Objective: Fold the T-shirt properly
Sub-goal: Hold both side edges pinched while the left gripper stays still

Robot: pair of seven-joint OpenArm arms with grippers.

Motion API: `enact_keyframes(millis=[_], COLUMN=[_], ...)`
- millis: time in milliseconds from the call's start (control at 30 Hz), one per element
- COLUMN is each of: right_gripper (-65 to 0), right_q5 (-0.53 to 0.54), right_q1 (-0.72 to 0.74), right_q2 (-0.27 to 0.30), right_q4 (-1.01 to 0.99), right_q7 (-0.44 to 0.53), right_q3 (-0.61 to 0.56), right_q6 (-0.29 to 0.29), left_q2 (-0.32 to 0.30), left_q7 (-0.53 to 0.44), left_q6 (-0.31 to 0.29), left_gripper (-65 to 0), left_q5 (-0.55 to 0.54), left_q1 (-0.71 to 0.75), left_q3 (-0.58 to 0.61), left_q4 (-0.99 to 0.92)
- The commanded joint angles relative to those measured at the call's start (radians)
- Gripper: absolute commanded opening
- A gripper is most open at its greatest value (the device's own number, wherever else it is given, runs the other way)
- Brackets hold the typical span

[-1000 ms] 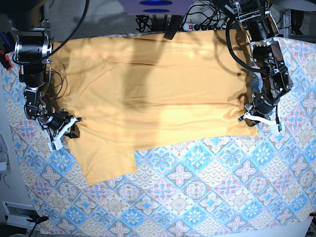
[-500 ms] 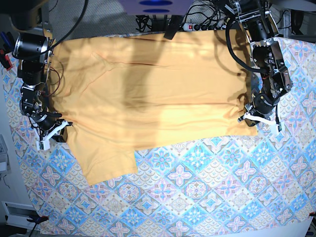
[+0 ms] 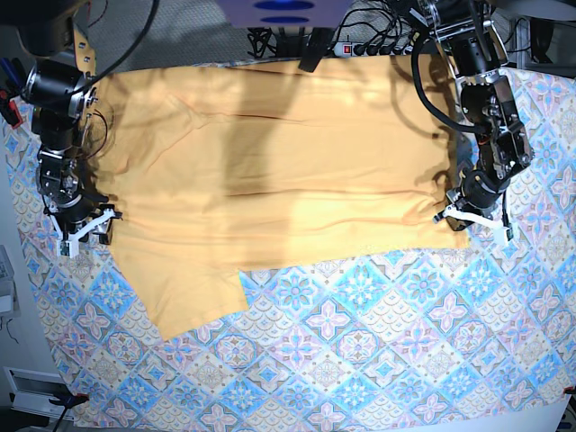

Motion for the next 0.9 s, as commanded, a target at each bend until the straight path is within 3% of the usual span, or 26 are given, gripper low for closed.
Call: enact_keyframes(millis=[0, 367, 533, 733, 833, 867], right_gripper=[-33.4, -34.3, -37.2, -48.0, -53.3, -55.0], right_q5=[0.004, 0.004, 0.004, 0.007, 0.009, 0.009], right_q1=[0.023, 0.02, 0.02, 0.02, 0.02, 0.02], right_q2=[0.014, 0.012, 0.009, 0.007, 0.007, 0.007], right_q4=[0.011, 0.011, 0.017, 0.019, 0.019, 0.019], right_q7=[0.01, -0.019, -0.092, -0.097, -0.099, -0.099], right_q3=[0.002, -0.003, -0.076, -0.141, -0.135, -0.135], right_q6=[-0.001, 0.016, 0.155, 0.178, 0.259, 0.259], left_q2=[-0.013, -0.013, -0.013, -0.013, -0.013, -0.013], left_q7=[-0.015, -0.015, -0.015, -0.015, -0.015, -0.015], left_q6=[-0.007, -0.007, -0.007, -0.007, -0.007, -0.007], left_gripper=[-65.0, -65.0, -65.0, -65.0, -65.0, -65.0], left_q5=[-0.009, -0.009, -0.009, -0.009, -0.009, -0.009], left_q1=[-0.014, -0.014, -0.015, -0.018, -0.017, -0.017], left_q3=[-0.004, -0.004, -0.004, -0.004, -0.004, -0.004], left_q4=[0.015, 0.015, 0.015, 0.015, 0.015, 0.015])
